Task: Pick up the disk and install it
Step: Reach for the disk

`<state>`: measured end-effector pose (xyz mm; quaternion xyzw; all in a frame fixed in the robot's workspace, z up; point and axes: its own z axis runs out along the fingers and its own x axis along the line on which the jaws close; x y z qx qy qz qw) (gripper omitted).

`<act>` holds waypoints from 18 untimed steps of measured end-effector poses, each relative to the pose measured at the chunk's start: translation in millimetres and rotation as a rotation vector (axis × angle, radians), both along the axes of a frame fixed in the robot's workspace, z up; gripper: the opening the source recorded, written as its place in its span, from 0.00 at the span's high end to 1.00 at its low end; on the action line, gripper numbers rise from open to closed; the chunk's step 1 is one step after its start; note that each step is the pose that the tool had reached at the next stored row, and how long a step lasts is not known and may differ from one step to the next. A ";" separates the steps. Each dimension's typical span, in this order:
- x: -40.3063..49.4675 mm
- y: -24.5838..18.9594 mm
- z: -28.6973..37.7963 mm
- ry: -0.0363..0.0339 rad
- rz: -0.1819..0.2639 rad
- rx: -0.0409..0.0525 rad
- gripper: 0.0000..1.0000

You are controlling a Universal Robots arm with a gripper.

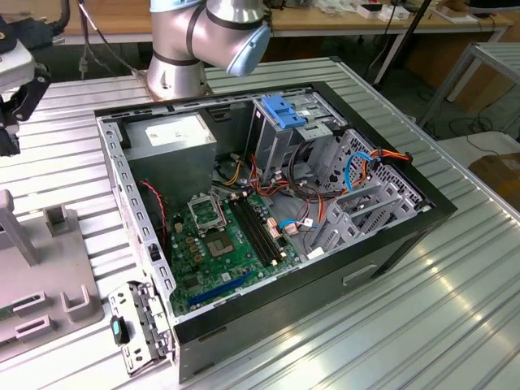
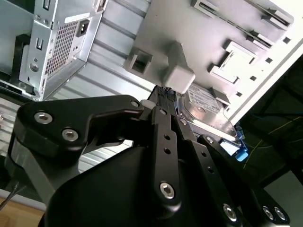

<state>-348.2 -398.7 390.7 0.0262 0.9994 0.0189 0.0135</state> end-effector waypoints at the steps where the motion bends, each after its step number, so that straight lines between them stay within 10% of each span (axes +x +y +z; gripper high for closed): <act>1: -18.2 0.0 -0.6 0.0000 0.000 -0.0002 0.89; 8: -88.4 0.0 -3.9 0.0007 0.000 -0.0034 0.89; 14: -112.7 0.3 -6.6 0.0080 0.000 -0.0079 0.89; 18: -113.4 24.7 -8.0 0.0081 0.000 -0.0084 0.89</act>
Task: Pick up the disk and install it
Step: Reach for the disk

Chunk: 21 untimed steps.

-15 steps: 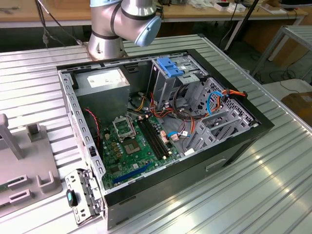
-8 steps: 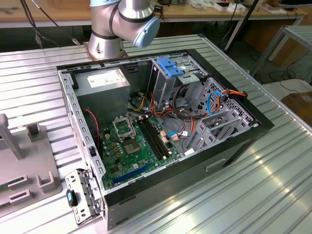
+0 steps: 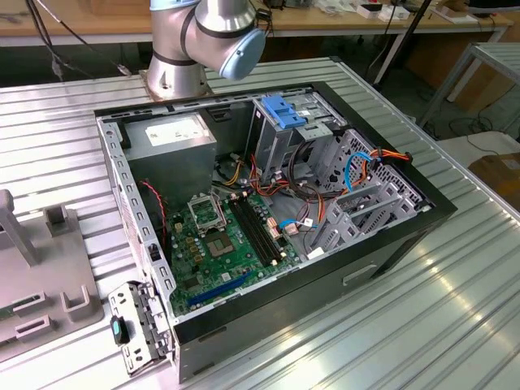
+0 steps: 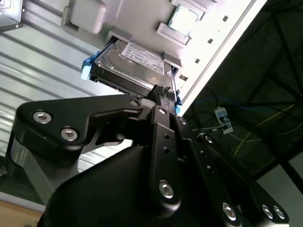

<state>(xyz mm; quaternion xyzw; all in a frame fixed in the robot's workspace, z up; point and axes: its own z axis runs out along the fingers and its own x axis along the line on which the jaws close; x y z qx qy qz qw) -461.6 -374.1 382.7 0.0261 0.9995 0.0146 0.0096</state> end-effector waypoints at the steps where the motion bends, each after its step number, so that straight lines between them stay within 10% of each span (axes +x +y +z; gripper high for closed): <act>1: -0.3 3.2 -0.2 0.0000 0.000 -0.0001 0.89; 3: -8.5 16.6 -2.6 0.0001 0.000 -0.0042 0.89; 5: -11.3 19.9 -6.4 0.0004 0.000 -0.0058 0.89; 21: -7.0 26.3 -18.1 0.0052 0.000 -0.0095 0.89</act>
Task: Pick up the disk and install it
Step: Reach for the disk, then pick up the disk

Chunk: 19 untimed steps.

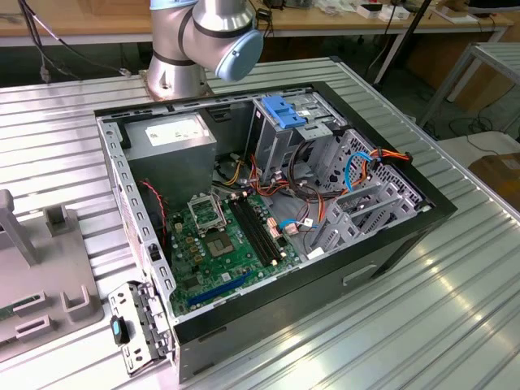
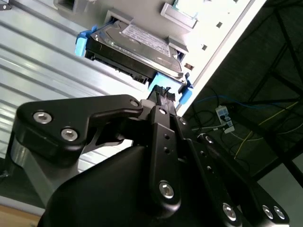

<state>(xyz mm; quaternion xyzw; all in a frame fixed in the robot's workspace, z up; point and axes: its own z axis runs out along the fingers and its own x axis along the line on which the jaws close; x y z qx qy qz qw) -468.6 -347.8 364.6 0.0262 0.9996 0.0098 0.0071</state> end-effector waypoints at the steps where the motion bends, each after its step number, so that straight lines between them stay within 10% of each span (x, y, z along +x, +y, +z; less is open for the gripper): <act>1: -0.7 0.0 -0.1 0.0001 0.000 -0.0002 0.89; 19: -3.2 0.1 -0.2 0.0001 0.000 0.0007 0.89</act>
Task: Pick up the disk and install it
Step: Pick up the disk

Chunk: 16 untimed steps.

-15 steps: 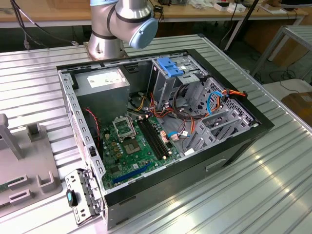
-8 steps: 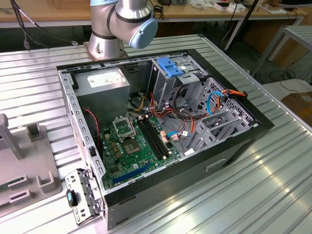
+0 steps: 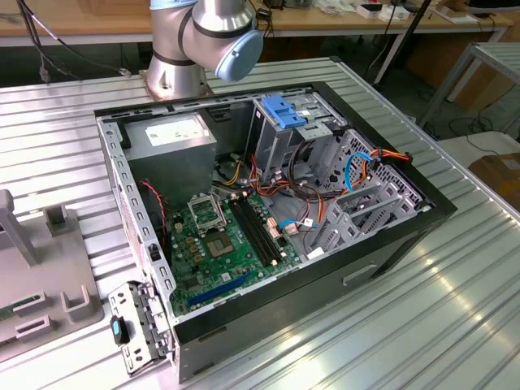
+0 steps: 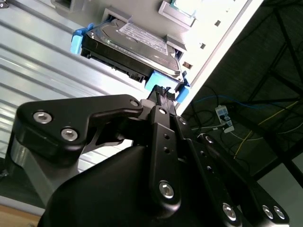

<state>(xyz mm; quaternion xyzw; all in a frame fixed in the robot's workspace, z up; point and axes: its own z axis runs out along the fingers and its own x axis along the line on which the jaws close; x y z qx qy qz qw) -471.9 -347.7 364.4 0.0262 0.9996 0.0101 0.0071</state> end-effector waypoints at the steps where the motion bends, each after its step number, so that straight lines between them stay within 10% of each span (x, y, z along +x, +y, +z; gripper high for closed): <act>1: 0.0 0.0 0.0 0.0000 0.000 0.0000 0.89; 8: -0.3 0.0 0.0 -0.0005 0.044 -0.0005 0.89; 11: -0.4 0.0 -0.1 -0.0014 0.174 -0.0007 0.89; 16: -0.4 0.0 -0.2 -0.0011 0.266 -0.0051 0.89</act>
